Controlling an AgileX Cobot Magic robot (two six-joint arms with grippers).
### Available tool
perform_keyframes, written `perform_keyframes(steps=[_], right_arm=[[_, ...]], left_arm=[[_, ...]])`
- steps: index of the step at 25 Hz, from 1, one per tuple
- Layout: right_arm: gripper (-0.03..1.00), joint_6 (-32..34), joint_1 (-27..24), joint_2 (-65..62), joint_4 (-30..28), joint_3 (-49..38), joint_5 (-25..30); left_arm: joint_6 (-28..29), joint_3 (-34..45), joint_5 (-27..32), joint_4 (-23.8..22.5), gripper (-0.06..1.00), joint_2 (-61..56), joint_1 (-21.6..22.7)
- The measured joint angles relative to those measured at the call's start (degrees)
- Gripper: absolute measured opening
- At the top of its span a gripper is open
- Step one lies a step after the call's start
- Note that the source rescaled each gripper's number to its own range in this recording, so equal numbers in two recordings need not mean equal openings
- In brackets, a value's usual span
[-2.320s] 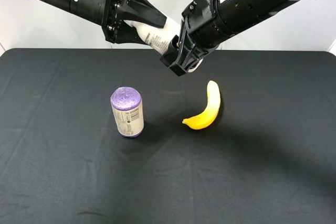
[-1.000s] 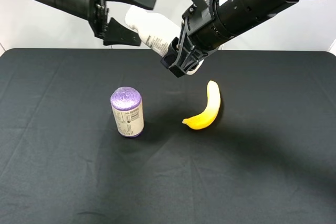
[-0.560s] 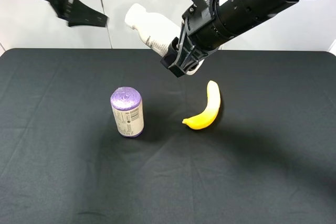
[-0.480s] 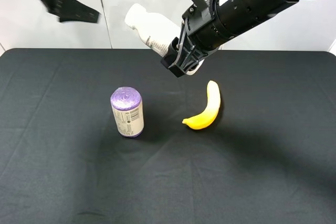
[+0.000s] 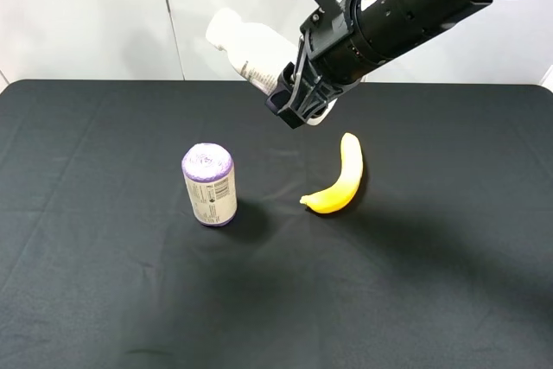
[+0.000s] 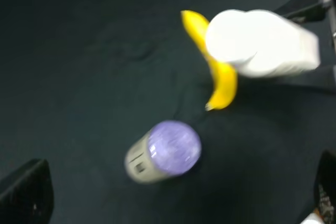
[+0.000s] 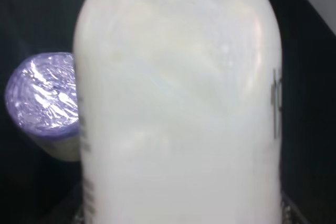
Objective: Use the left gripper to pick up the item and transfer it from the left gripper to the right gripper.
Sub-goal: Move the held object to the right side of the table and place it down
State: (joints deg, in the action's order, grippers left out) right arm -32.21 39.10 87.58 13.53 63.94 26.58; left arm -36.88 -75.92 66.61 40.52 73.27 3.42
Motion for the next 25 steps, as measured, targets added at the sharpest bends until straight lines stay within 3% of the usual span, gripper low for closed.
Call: perform_keyframes(steps=[4,8,17,25], right_arm=[[0.16,0.3,0.0,0.0,0.0,0.0,0.5],[0.16,0.8,0.0,0.0,0.0,0.0,0.5],[0.16,1.7,0.0,0.0,0.0,0.0,1.4],[0.16,3.0,0.0,0.0,0.0,0.0,1.7]], left_arm=[[6.2,0.8,-0.2,-7.4,1.00,-7.1,0.0],[11.9,6.5,-2.8,-13.0,1.00,-15.3,0.0],[21.9,25.2,-7.4,-18.8,1.00,-36.4,0.0],[22.9,38.5,-7.4,-23.2,1.00,-55.4,0.0]])
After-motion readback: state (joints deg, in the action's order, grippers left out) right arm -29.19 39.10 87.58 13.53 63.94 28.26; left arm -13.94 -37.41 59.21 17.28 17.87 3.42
